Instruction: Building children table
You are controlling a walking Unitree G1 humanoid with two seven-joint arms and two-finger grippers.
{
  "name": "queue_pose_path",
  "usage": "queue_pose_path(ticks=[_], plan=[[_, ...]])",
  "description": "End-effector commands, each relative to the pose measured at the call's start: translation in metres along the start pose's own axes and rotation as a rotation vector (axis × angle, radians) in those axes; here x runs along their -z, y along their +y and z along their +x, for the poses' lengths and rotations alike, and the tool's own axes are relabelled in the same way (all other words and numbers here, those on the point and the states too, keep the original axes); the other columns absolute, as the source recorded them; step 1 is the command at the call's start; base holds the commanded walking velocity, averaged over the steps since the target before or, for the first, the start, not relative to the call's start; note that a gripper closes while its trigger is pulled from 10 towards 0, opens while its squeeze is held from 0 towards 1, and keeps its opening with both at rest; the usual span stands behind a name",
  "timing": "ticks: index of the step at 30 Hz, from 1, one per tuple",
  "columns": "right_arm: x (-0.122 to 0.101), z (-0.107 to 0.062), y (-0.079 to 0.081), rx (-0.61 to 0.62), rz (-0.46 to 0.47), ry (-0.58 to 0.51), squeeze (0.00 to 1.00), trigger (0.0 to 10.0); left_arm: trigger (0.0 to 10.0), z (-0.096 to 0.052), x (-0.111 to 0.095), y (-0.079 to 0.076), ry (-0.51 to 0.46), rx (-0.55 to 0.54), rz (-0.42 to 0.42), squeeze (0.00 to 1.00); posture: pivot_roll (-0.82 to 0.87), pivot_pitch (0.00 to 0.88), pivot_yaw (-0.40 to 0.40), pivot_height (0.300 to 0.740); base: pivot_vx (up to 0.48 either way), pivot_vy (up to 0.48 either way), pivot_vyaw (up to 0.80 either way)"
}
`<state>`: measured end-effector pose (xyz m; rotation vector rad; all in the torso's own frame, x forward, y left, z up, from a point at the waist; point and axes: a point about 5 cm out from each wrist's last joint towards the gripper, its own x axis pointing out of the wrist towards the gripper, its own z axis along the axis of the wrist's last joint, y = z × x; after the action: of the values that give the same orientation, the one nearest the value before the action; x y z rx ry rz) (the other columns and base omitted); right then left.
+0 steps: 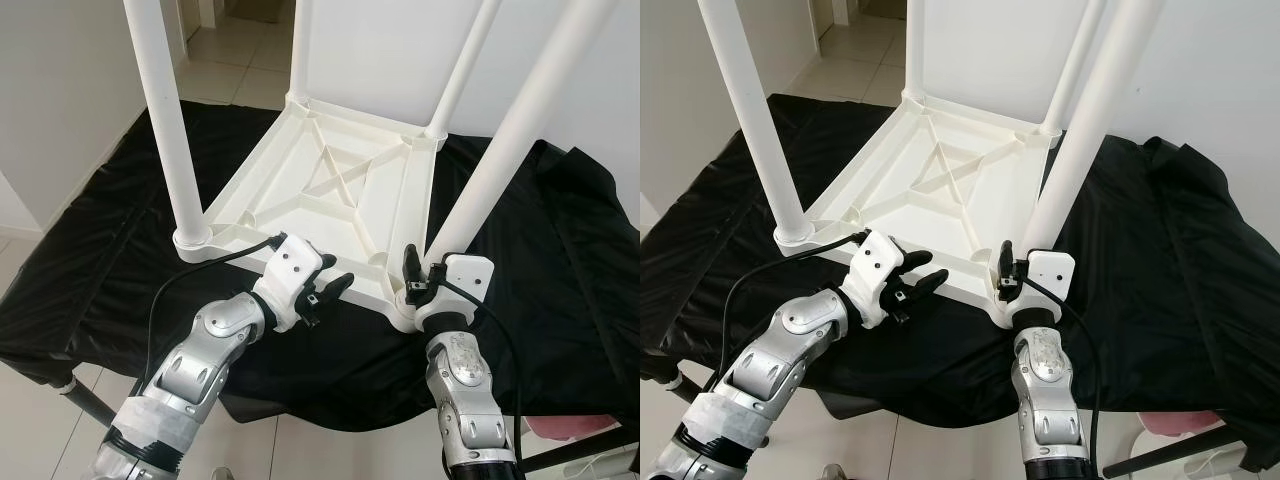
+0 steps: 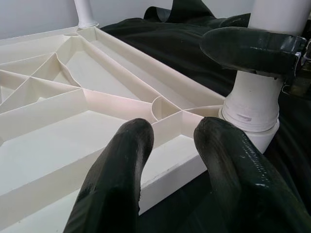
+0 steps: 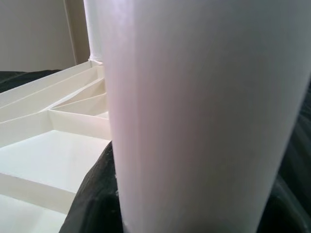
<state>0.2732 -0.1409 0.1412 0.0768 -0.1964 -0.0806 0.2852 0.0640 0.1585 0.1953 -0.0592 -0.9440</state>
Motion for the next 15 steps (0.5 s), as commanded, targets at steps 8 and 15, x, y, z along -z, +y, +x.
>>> queue_pose_path(ticks=[8, 15], plan=[[0.006, -0.008, -0.004, -0.065, 0.033, 0.026, 1.0, 10.0, 10.0, 0.0, 0.001, -0.007, -0.001, 0.057, -0.002, 0.0, 0.0, 0.046, -0.079, 0.74, 0.0, 0.0, 0.0], [0.001, -0.011, -0.008, -0.236, 0.037, 0.0, 0.0, 10.0, 10.0, -0.003, 0.003, -0.007, 0.003, 0.049, 0.0, 0.0, 0.0, 0.034, -0.078, 0.74, 0.0, 0.0, 0.0]])
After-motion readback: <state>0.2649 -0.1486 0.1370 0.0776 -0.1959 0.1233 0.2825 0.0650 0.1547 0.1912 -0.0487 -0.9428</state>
